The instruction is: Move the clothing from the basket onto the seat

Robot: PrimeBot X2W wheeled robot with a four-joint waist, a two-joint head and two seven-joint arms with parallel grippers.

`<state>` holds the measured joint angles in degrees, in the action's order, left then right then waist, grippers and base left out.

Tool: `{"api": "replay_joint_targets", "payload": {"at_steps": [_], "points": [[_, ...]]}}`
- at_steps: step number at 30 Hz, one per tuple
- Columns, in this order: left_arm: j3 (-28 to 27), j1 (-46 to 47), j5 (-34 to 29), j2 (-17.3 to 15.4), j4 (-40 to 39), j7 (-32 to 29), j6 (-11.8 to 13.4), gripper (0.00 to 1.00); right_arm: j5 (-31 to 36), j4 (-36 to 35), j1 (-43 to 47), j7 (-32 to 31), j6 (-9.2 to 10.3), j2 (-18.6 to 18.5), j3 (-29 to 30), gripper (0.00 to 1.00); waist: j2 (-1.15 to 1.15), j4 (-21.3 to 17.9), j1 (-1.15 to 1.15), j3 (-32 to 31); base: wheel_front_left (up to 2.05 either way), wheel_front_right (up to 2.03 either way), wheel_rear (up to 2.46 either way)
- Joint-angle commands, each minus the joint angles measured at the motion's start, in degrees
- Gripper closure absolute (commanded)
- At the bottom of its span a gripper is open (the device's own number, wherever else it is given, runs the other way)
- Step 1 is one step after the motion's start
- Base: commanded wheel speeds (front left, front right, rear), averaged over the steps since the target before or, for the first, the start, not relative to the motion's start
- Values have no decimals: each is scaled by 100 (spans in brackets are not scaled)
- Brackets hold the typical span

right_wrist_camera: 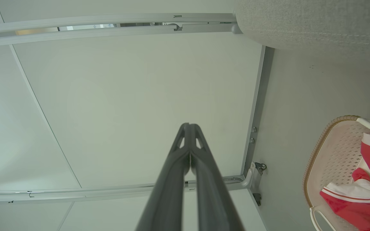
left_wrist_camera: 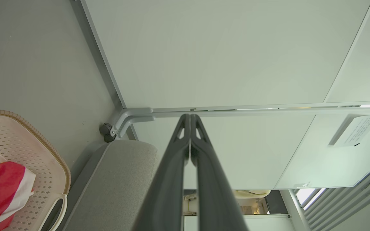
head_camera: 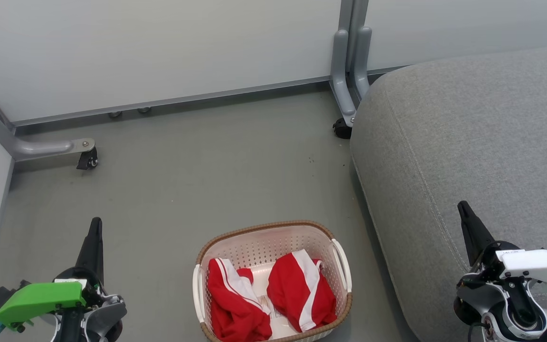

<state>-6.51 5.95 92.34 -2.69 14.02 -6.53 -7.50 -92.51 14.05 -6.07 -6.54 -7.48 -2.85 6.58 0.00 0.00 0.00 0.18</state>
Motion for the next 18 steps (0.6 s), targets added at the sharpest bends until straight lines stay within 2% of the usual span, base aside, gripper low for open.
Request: {"api": "replay_joint_targets", "payload": {"at_steps": [1, 13, 14, 18], "points": [[-10, 67, 15, -40, 4, -16, -9, 100, 22, 7, -36, -10, -3, -4, -3, 100, 0, 0, 0, 0, 0, 0, 0], [-10, 67, 15, -40, 4, -16, -9, 100, 22, 7, -36, -10, -3, -4, -3, 100, 0, 0, 0, 0, 0, 0, 0], [0, 0, 0, 0, 0, 3, 0, 0, 2, -2, 0, 3, 0, 0, 0, 0, 0, 0, 0, 0, 0, 0, 0], [24, -128, -1, 32, 158, 31, 1, 0, 11, 145, 135, 30, 1, 44, -19, 0, 0, -1, 0, 5, 0, 0, 0]]}}
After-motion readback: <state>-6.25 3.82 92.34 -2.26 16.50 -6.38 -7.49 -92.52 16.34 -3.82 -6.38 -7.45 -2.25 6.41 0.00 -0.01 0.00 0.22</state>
